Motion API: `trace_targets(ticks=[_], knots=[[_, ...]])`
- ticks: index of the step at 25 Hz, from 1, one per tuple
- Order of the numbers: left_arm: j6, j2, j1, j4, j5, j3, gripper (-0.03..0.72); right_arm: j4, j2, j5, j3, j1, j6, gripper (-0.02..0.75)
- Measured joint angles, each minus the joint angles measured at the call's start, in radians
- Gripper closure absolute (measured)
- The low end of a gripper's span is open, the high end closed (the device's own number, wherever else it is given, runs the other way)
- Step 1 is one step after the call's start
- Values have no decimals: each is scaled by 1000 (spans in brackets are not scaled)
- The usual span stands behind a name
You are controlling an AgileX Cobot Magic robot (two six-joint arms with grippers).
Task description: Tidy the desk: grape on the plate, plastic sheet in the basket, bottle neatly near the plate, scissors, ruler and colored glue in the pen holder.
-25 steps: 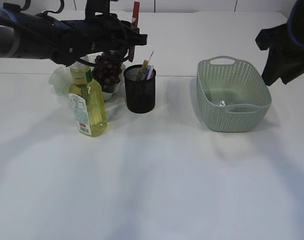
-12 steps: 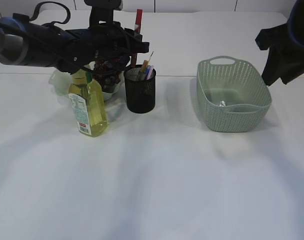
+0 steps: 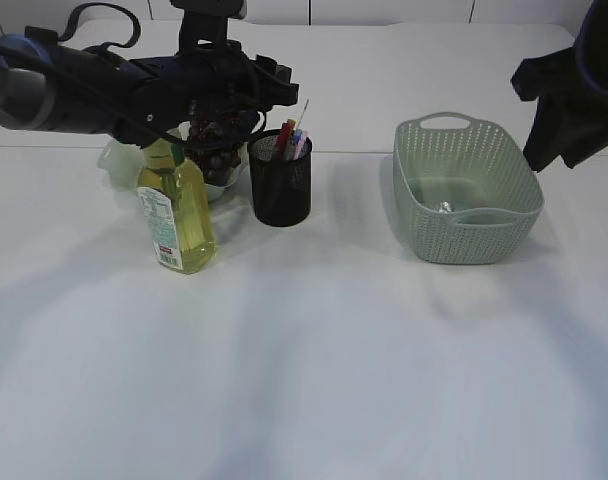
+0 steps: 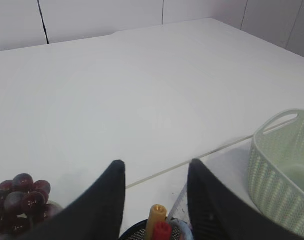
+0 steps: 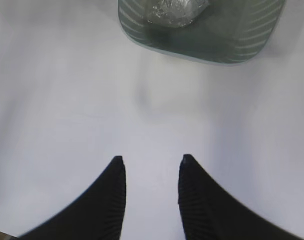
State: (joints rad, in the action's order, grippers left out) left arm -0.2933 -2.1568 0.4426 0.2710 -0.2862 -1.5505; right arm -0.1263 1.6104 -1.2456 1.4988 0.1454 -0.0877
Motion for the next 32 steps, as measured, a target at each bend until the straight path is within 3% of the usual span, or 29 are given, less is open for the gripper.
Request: trace_targets(ticks=[7,13,20,26,32], knots=[[2,5,0,0,77,0,390,0,0,0,0,0,-3,443],[2,92,0,-38,343,0,438,2,0,0,0,0,-7,443],[2,267,0,-137,686,0,444,30,-4,0,0,0,-7,443],[-5,428,-11,-150,921,0,445,41,-82,0,-2,0,4,442],[-22,521,-75,-130,1119,0,372,135,-198,0,-5,0,70,409]])
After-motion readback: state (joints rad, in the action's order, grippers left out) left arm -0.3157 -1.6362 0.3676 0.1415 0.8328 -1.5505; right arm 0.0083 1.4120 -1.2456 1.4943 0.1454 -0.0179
